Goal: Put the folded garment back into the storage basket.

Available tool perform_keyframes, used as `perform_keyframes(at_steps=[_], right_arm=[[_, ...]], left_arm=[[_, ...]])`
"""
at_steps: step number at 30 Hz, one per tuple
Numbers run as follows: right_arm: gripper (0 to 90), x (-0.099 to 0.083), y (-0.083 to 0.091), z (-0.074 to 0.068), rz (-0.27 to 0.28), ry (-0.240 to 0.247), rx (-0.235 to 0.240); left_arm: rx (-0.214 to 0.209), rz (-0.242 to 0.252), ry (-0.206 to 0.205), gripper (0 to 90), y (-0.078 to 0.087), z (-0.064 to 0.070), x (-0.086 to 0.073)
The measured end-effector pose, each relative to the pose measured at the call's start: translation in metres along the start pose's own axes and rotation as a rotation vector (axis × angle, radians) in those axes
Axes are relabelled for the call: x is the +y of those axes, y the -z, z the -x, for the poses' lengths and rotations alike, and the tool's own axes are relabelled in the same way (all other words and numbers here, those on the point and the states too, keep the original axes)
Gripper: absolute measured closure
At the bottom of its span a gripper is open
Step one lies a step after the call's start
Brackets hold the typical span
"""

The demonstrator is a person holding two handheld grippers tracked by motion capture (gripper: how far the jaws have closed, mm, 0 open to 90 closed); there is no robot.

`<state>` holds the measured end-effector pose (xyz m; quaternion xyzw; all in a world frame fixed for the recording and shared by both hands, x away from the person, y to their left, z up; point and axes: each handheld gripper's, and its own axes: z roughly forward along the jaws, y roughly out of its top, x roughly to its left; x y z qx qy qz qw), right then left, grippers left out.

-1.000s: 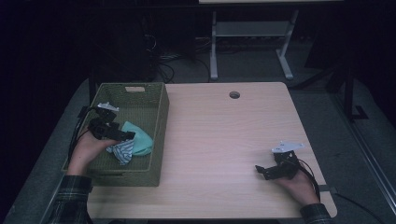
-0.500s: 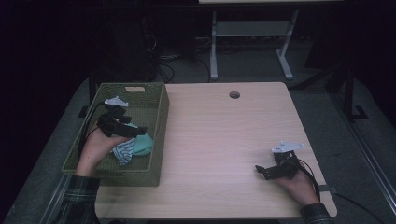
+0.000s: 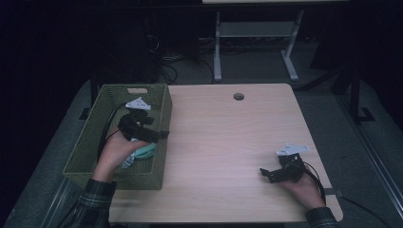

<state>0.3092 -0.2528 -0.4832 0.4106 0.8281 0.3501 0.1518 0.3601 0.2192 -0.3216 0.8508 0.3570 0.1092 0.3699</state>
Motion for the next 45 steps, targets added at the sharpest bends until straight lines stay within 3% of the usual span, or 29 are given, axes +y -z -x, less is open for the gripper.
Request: perform_keyframes(at_steps=[15,30,38,45], right_arm=[[1.9,0.0,0.0,0.0,-0.002,-0.004,0.002],[1.9,0.0,0.0,0.0,-0.002,-0.004,0.002],[1.9,0.0,0.0,0.0,-0.002,-0.004,0.002],[1.9,0.0,0.0,0.0,-0.002,-0.005,0.002]], left_arm=[[-0.057,0.057,-0.06,14.9,-0.035,0.042,0.015],[-0.097,0.039,-0.128,14.8,-0.081,0.087,0.012],[-0.114,0.044,-0.114,14.9,-0.104,0.099,0.001],[-0.091,0.033,-0.109,14.9,-0.124,0.101,-0.014]])
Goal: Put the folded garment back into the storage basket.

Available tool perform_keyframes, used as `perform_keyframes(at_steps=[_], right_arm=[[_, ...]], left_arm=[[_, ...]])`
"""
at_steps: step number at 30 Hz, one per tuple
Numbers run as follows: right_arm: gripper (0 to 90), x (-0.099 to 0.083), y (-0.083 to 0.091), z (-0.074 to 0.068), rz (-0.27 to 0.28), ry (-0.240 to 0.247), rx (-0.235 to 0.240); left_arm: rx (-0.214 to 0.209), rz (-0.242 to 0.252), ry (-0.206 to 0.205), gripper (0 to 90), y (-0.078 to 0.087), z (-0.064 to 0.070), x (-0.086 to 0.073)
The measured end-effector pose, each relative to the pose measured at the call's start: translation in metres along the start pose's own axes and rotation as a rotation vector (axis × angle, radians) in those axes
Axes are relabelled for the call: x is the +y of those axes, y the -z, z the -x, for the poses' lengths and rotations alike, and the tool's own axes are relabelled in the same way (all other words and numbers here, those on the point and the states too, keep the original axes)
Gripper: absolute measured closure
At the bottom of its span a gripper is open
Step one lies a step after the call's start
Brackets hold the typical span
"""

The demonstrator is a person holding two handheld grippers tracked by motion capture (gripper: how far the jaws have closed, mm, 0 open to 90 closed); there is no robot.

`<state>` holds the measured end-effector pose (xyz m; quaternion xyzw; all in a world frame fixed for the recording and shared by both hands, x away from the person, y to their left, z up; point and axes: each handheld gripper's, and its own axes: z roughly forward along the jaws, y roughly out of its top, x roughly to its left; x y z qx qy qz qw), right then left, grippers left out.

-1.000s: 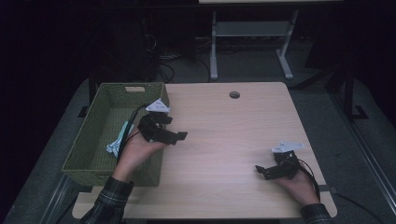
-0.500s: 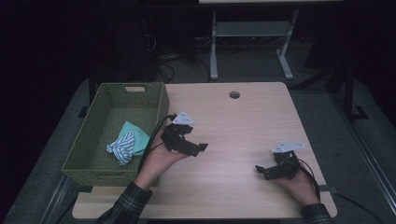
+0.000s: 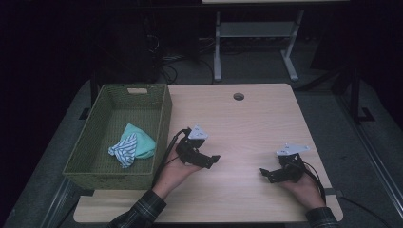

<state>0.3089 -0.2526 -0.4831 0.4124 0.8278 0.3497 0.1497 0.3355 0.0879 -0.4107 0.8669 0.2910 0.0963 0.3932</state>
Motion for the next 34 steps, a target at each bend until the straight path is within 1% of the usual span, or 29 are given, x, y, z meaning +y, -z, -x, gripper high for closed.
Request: perform_keyframes(at_steps=[1,5,7,9,11,13,16,17,20,21,23,24,28,32,34], right_arm=[[1.9,0.0,0.0,0.0,0.0,0.0,0.0],[1.9,0.0,0.0,0.0,0.0,0.0,0.0],[1.9,0.0,0.0,0.0,0.0,0.0,0.0],[1.9,0.0,0.0,0.0,0.0,0.001,0.0],[1.9,0.0,0.0,0.0,0.0,0.001,0.001],[1.9,0.0,0.0,0.0,-0.002,0.001,0.004],[1.9,0.0,0.0,0.0,-0.001,0.003,0.003],[1.9,0.0,0.0,0.0,0.0,0.004,0.004],[1.9,0.0,0.0,0.0,0.001,0.007,0.005],[1.9,0.0,0.0,0.0,0.001,0.007,0.005],[1.9,0.0,0.0,0.0,0.0,0.005,0.006],[1.9,0.0,0.0,0.0,0.0,0.005,0.006],[1.9,0.0,0.0,0.0,0.001,0.007,0.005],[1.9,0.0,0.0,0.0,0.001,0.008,0.005],[1.9,0.0,0.0,0.0,0.001,0.008,0.005]], left_arm=[[0.004,-0.01,-0.003,14.9,-0.002,0.0,-0.002],[0.019,-0.024,0.005,15.0,-0.012,-0.001,-0.011],[0.035,-0.027,0.004,15.0,-0.017,-0.003,-0.015],[0.042,-0.041,0.007,14.9,-0.023,-0.005,-0.02],[0.058,-0.056,-0.008,15.0,-0.028,-0.005,-0.024],[0.057,-0.073,-0.013,14.9,-0.031,-0.005,-0.027],[0.059,-0.089,-0.01,15.0,-0.037,-0.007,-0.032],[0.058,-0.097,-0.004,14.9,-0.039,-0.007,-0.034],[0.066,-0.119,-0.013,14.9,-0.045,-0.008,-0.039],[0.072,-0.11,-0.026,14.1,-0.046,-0.007,-0.04],[0.073,-0.106,-0.023,14.1,-0.046,-0.007,-0.04],[0.07,-0.103,-0.029,14.1,-0.046,-0.008,-0.041],[0.072,-0.049,-0.024,13.5,-0.046,-0.008,-0.047],[0.068,-0.028,-0.029,13.0,-0.046,-0.009,-0.049],[0.068,-0.029,-0.029,12.9,-0.046,-0.009,-0.049]])
